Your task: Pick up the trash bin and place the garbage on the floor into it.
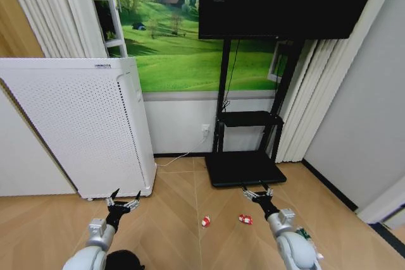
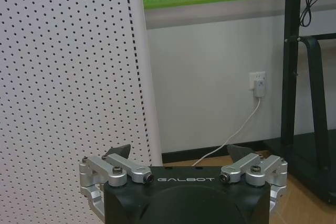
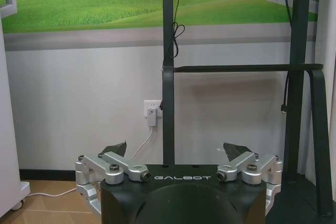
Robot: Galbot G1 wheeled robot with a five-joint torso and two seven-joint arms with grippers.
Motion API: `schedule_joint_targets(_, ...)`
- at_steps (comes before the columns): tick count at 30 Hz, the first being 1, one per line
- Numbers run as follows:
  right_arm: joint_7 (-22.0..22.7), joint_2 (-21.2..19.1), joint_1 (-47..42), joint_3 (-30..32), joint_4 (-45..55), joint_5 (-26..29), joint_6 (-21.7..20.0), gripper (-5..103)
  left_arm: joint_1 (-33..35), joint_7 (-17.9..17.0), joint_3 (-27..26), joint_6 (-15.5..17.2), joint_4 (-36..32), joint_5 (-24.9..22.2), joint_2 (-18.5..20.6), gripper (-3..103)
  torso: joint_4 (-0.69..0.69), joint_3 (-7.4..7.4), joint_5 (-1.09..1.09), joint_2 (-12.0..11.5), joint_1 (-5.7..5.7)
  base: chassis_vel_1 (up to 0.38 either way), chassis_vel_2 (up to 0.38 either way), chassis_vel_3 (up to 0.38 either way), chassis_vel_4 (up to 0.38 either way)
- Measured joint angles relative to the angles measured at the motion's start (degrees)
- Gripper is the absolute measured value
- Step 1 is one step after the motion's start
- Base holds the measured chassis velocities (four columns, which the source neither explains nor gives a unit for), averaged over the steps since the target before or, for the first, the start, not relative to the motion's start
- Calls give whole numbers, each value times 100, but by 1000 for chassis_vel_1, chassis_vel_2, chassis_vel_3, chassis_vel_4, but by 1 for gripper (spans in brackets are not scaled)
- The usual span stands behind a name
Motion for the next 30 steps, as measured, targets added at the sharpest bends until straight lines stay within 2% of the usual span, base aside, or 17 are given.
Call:
schedule_joint_targets(14,-32,-25,-15,19,-63,32,121,100,21,1,21,-3,-32,101,-62,100,0,-224,0,-343,-117,7,-72,-7,72)
schedule_joint_targets(21,-30,-31,-11,10,-133,2,190,100,29,0,45,2,-41,141,-80,100,0,-276,0,-418,-145,0,0,0,0)
schedule_joint_targets(30,-33,-48,4,13,-170,25,246,100,15,-7,63,29,-46,144,-84,100,0,-428,0,-628,-200,0,0,0,0)
